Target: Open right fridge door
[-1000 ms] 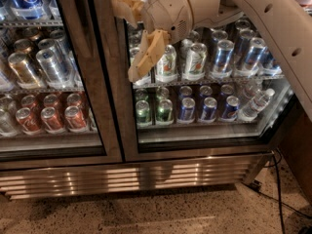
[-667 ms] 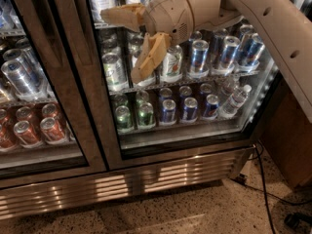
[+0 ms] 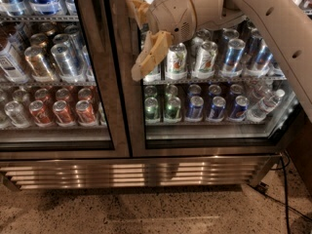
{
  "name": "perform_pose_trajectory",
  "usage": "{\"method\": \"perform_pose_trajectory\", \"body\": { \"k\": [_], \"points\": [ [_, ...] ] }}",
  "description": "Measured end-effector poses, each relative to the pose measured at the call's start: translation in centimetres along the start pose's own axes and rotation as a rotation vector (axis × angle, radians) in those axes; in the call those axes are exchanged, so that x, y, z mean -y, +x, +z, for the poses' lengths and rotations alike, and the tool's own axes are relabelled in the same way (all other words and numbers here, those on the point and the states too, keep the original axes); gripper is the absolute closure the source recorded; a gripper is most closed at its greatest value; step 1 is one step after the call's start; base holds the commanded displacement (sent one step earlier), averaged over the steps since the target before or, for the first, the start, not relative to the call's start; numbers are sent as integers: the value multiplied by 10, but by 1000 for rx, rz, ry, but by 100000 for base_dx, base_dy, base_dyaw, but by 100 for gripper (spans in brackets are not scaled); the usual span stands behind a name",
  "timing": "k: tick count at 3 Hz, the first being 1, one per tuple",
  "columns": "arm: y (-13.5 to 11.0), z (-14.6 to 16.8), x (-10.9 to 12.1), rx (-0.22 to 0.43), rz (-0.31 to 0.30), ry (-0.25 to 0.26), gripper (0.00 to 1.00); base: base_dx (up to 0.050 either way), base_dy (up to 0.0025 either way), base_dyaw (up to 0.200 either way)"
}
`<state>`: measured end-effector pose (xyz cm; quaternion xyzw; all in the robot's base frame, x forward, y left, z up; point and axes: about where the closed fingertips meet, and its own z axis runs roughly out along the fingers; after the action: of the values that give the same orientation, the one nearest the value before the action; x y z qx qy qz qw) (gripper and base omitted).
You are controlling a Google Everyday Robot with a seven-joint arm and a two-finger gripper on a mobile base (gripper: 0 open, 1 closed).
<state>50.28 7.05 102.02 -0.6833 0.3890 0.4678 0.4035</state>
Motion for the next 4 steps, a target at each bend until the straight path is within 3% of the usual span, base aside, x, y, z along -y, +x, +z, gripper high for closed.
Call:
{"method": "perform_pose_trajectory", "body": {
  "k": [1,2,4],
  "points": [
    [0,0,0,0,0,0,0,4092,233,11417],
    [0,0,0,0,0,0,0,0,0,0],
    [0,0,0,0,0,0,43,0,0,0]
  ]
}}
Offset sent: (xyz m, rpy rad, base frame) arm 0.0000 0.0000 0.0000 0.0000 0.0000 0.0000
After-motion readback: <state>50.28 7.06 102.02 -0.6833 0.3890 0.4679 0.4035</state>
